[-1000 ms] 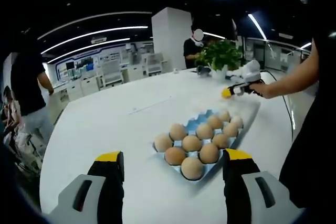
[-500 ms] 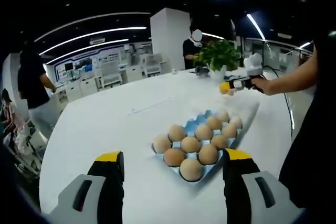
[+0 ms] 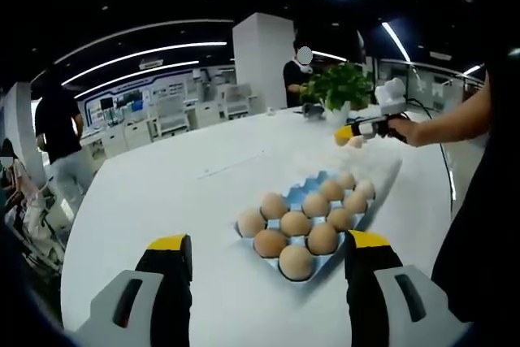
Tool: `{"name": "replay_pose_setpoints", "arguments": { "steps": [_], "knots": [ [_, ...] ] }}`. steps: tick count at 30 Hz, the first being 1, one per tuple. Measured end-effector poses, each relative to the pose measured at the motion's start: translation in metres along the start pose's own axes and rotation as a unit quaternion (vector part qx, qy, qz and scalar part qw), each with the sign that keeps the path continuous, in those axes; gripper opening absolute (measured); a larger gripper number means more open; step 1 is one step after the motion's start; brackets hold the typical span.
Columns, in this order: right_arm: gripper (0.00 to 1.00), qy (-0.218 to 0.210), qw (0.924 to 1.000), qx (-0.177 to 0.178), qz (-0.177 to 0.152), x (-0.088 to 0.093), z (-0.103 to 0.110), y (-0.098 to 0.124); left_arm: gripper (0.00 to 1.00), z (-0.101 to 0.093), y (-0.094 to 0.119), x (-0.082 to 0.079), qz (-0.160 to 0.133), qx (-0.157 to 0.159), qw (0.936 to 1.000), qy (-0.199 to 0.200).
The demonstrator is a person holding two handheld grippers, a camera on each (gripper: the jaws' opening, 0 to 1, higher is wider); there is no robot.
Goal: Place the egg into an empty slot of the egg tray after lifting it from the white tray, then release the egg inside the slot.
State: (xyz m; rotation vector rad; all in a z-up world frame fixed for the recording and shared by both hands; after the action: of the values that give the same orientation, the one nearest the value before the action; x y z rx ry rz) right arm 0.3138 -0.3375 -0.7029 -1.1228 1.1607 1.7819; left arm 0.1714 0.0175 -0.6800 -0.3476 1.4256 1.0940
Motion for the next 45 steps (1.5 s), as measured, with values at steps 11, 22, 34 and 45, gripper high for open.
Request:
{"name": "replay_pose_setpoints", "arguments": {
  "steps": [11, 22, 34, 45],
  "knots": [
    [0.26, 0.010, 0.9982, -0.058, 0.009, 0.003, 0.045, -0.010, 0.78, 0.000, -0.001, 0.000, 0.000, 0.001, 1.0000, -0.001],
    [0.26, 0.021, 0.9943, -0.102, 0.023, 0.009, 0.076, -0.018, 0.78, -0.001, 0.001, 0.001, 0.002, -0.001, 1.0000, 0.001],
    [0.26, 0.028, 0.9897, -0.137, 0.030, 0.013, 0.104, -0.022, 0.78, -0.002, 0.002, 0.001, 0.003, -0.001, 1.0000, 0.001],
    [0.26, 0.040, 0.9863, -0.155, 0.039, 0.015, 0.117, -0.025, 0.78, -0.001, 0.002, 0.002, 0.004, -0.001, 1.0000, 0.002]
  ]
}}
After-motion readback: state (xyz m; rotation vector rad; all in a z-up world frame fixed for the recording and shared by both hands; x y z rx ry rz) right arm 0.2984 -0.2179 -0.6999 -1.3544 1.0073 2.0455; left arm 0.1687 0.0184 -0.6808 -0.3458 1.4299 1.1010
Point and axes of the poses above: the point that each gripper's makers call its tool centre point, and the gripper's own axes: y roughly backward along the fingers, z roughly to its left, x roughly out of its underside, the point moved 4 cm from there along y, roughly backward along the fingers, and after that the axes turned 9 degrees about -y, right-handed, at the moved point
